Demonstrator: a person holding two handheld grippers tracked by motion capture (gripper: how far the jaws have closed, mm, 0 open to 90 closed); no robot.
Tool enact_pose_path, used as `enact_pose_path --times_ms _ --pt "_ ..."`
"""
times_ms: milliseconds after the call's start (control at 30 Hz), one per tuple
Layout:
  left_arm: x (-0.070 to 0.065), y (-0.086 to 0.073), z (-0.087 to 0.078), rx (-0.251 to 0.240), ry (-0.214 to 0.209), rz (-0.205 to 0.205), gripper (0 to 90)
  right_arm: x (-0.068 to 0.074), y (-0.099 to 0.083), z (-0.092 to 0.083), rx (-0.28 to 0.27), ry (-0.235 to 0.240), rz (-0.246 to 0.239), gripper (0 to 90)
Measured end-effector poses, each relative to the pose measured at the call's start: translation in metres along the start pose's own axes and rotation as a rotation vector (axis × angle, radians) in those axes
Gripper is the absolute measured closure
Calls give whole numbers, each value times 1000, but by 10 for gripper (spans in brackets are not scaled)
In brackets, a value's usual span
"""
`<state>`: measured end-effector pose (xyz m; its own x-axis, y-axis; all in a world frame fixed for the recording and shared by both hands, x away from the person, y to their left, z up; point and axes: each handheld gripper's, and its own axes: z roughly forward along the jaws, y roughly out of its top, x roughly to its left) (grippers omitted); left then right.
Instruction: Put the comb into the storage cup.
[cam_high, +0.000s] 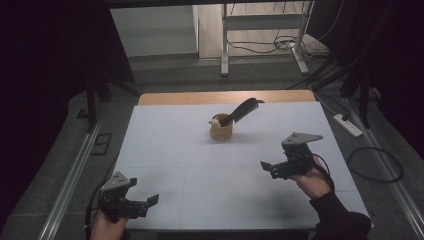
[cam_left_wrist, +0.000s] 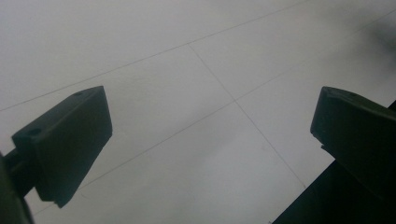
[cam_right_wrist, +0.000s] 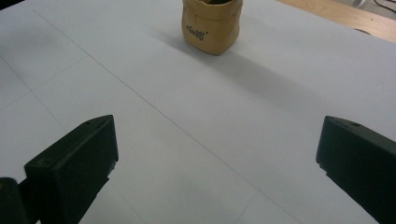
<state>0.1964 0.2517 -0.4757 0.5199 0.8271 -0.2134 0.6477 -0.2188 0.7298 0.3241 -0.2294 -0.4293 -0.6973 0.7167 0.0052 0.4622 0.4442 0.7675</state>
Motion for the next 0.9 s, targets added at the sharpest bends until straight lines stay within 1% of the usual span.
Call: enact_pose_path --times_ms 433,600,900 --pt "0 0 0 -2 0 -2 0 -8 -20 -22 -10 -35 21 0" --pt "1 0 0 -5 0 -8 0 -10 -27 -31 -10 -59 24 0" --pt "1 0 -1 -10 0 -9 0 -15 -42 -43 5 -82 60 0"
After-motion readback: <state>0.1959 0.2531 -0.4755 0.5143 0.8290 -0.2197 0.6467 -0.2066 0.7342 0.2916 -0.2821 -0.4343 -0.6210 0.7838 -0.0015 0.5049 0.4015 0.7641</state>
